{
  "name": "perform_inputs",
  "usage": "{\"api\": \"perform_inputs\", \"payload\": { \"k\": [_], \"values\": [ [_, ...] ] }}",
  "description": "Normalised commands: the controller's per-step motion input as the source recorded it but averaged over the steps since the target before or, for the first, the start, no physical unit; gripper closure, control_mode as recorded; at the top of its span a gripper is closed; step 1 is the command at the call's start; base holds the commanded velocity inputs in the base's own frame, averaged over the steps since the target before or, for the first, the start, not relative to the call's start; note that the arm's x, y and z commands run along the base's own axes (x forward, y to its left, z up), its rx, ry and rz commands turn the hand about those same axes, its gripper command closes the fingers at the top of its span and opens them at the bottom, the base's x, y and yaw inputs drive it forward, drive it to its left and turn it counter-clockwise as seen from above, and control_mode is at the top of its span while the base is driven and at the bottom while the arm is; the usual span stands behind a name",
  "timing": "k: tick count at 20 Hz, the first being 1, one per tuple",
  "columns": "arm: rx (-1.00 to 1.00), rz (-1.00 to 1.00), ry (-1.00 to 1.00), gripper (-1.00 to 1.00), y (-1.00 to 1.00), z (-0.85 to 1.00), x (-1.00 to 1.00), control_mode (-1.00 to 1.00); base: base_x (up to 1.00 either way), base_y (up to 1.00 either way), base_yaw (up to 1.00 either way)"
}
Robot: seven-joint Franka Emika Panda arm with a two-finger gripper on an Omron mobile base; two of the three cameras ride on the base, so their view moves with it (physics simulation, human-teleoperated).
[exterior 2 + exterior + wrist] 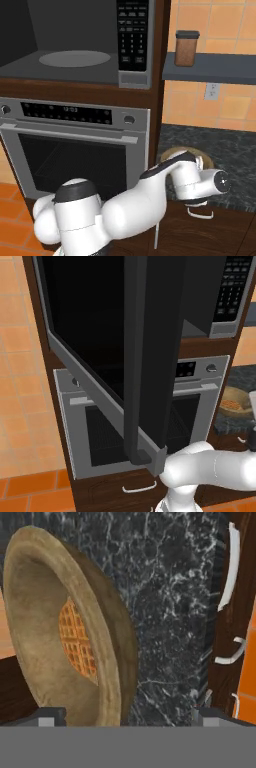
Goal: Open the microwave, place the bowl with waffle inside the microwave, then close the microwave door and turn it on.
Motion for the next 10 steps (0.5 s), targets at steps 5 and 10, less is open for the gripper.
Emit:
{"api": "perform_inputs", "payload": {
  "k": [5,10],
  "values": [
    [-0.05,-0.01,0.00,-1.00,0.09,-0.16,0.30,-1.00,0.00,0.00,0.00],
    [-0.01,0.00,0.00,-1.00,-0.01,-0.22,0.30,-1.00,0.00,0.00,0.00]
  ]
}}
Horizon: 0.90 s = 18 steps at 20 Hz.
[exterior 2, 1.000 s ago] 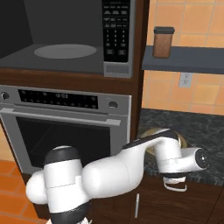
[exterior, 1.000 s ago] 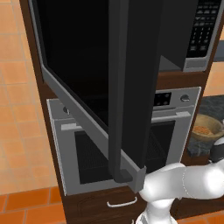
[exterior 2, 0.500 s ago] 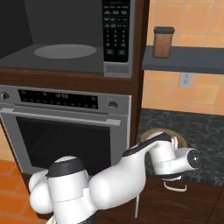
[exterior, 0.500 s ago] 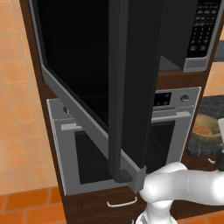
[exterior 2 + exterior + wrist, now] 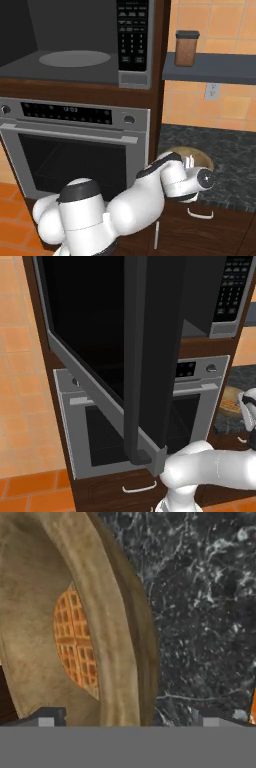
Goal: Open the microwave, place the bowl with waffle inside the microwave, then close the microwave door and turn it on.
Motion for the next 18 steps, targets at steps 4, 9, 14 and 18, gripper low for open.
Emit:
{"api": "perform_inputs", "payload": {
  "k": [4,9,14,18],
  "values": [
    [0.00,0.00,0.01,-1.00,-0.05,-0.05,0.46,-1.00,0.00,0.00,0.00],
    [0.00,0.00,0.03,1.00,0.00,-0.04,0.00,-1.00,0.00,0.00,0.00],
    [-0.07,0.00,-0.01,1.00,0.00,0.10,-0.60,-1.00,0.00,0.00,0.00],
    [-0.03,0.00,-0.12,1.00,0.00,0.60,-1.00,-1.00,0.00,0.00,0.00]
  ]
}}
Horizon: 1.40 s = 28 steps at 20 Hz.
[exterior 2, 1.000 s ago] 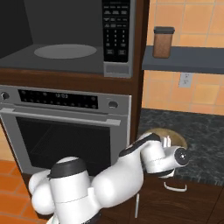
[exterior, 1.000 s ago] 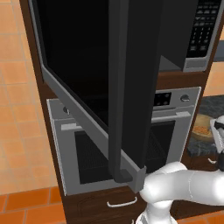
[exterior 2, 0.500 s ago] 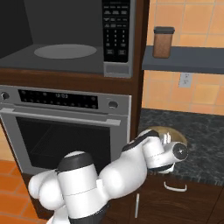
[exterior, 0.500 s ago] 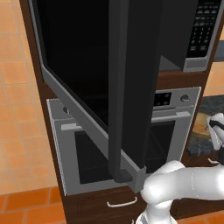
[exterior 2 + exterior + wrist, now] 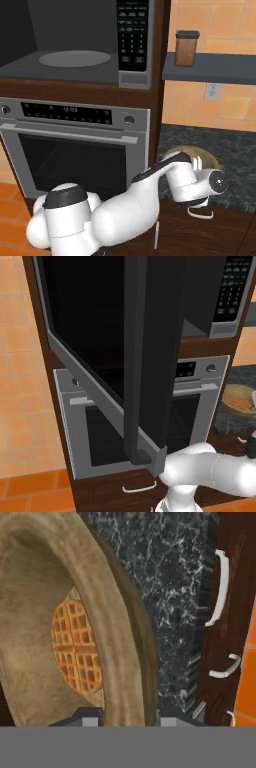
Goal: Open the microwave, place the bowl with waffle inside the microwave, then close the microwave door and turn it on.
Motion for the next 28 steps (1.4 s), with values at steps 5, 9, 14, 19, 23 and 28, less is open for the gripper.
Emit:
{"api": "perform_inputs", "payload": {
  "k": [5,9,14,19,23,28],
  "values": [
    [0.00,0.00,-0.21,1.00,-0.01,0.99,-1.00,-1.00,0.00,0.00,0.00],
    [0.00,0.00,-0.18,1.00,0.00,1.00,-1.00,-1.00,0.00,0.00,0.00],
    [0.00,0.00,-0.28,1.00,0.00,1.00,-1.00,-1.00,0.00,0.00,0.00],
    [-0.07,0.09,-0.37,1.00,0.63,0.72,-1.00,-1.00,0.00,0.00,0.00],
    [-0.27,0.27,-0.22,1.00,1.00,0.74,-0.98,-1.00,0.00,0.00,0.00],
    [-0.34,0.32,-0.02,1.00,1.00,0.99,-0.61,-1.00,0.00,0.00,0.00]
  ]
}}
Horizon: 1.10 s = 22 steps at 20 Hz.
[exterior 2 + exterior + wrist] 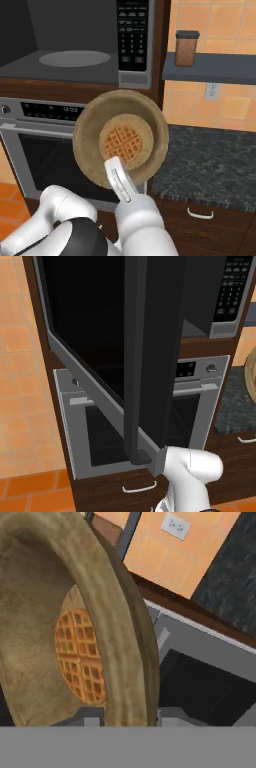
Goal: Open the microwave, place the bowl with waffle inside the microwave, then close the microwave door and turn it on.
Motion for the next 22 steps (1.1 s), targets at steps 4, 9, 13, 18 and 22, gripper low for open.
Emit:
{"api": "perform_inputs", "payload": {
  "k": [4,9,13,18,22],
  "values": [
    [-0.36,0.38,0.00,1.00,1.00,0.99,-0.41,-1.00,0.00,0.00,0.00],
    [-0.37,0.29,0.03,1.00,1.00,0.99,-0.11,-1.00,0.00,0.00,0.00],
    [-0.27,0.04,0.21,1.00,1.00,0.93,0.34,-1.00,0.00,0.00,0.00],
    [-0.04,-0.14,0.32,1.00,1.00,0.52,0.71,-1.00,0.00,0.00,0.00],
    [0.00,-0.40,0.23,1.00,0.90,0.19,0.24,-1.00,0.00,0.00,0.00]
  ]
}}
